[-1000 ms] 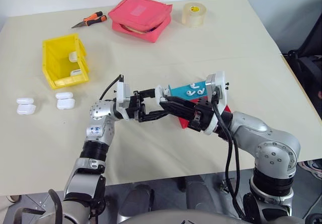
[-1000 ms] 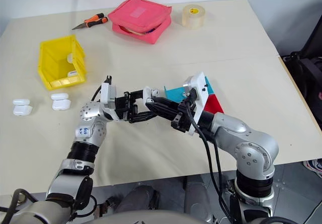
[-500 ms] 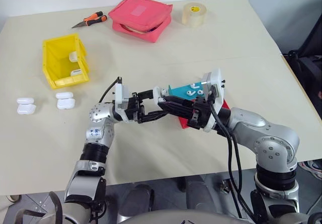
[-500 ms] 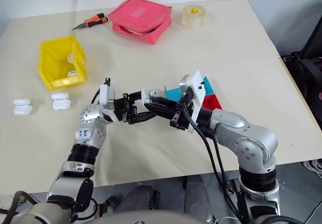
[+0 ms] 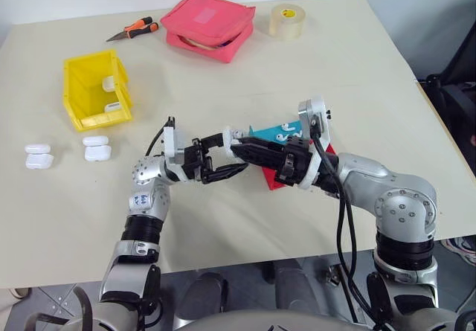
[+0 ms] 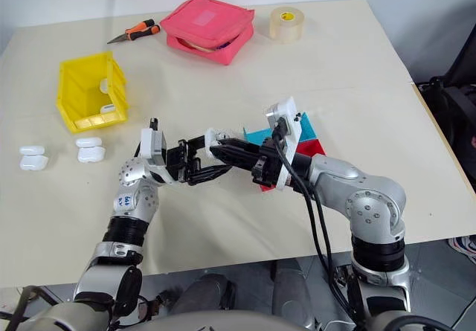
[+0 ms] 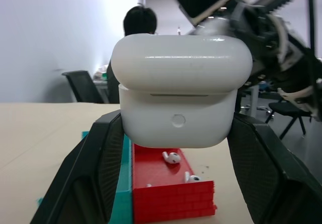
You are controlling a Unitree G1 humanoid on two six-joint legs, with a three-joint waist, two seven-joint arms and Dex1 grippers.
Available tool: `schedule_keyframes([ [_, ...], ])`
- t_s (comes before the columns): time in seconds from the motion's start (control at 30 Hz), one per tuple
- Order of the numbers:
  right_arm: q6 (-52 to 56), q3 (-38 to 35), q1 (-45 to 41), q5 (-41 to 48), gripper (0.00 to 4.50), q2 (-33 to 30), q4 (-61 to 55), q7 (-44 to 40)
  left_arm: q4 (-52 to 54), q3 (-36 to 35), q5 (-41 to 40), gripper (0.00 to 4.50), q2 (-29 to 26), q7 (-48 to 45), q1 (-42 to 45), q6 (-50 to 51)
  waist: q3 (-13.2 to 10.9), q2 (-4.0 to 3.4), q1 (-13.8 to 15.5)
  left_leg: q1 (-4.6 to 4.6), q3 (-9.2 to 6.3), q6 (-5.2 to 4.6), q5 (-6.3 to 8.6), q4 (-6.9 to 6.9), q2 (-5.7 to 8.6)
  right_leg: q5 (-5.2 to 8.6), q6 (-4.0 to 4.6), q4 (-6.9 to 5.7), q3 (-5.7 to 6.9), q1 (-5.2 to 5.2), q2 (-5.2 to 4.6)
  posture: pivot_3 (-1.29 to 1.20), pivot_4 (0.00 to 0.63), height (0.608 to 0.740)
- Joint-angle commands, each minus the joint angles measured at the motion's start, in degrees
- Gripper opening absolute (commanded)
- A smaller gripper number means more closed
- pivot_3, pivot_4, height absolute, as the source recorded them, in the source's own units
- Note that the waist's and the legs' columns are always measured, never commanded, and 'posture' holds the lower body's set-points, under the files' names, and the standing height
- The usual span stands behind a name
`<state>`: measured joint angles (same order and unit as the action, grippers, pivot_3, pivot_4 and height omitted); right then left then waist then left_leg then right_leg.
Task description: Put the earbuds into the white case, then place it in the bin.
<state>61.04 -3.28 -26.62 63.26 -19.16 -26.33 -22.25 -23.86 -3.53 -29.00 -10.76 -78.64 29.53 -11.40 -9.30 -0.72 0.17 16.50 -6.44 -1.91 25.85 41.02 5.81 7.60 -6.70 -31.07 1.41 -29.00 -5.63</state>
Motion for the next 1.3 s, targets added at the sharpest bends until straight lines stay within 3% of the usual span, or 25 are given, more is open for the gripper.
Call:
schedule_keyframes([
  [0.03, 0.92, -2.23, 0.48, 0.66, 0.48, 0.41, 3.15, 4.60, 1.95, -1.07, -3.00, 2.75, 0.94, -2.34, 2.29, -2.80, 0.00, 0.00, -0.02, 0.00, 0.00, 0.00, 0.00, 0.00, -0.01, 0.00, 0.00, 0.00, 0.00, 0.00, 0.01, 0.00, 0.150, 0.740],
  [0.53, 3.59, 0.43, 1.27, 2.31, 0.48, -5.35, -0.61, 5.33, -1.32, -2.68, -2.75, 2.75, 1.50, -1.13, 3.97, -4.77, 0.00, 0.00, 0.10, 0.00, 0.00, -0.01, 0.01, 0.00, -0.01, 0.00, 0.00, 0.02, -0.01, 0.02, 0.00, 0.00, 0.150, 0.740],
  [1.03, 5.56, 0.99, -0.37, 7.35, 0.48, -6.41, -1.46, 10.99, -4.34, -3.56, -2.43, 2.75, 1.07, 0.08, 5.12, -8.36, 0.00, 0.00, 0.64, 0.00, 0.01, -0.02, 0.01, 0.01, -0.01, -0.02, -0.02, 0.05, -0.01, 0.04, 0.00, 0.00, 0.150, 0.740],
  [1.3, 2.45, 0.77, 0.59, 3.71, 0.48, -7.16, -0.73, 12.33, -3.16, -3.34, -2.95, 2.75, 1.03, 0.41, 4.31, -8.00, 0.00, 0.00, 1.12, -0.01, 0.02, -0.04, 0.01, 0.02, -0.02, -0.06, -0.04, 0.11, -0.01, 0.08, 0.00, 0.00, 0.150, 0.740],
])
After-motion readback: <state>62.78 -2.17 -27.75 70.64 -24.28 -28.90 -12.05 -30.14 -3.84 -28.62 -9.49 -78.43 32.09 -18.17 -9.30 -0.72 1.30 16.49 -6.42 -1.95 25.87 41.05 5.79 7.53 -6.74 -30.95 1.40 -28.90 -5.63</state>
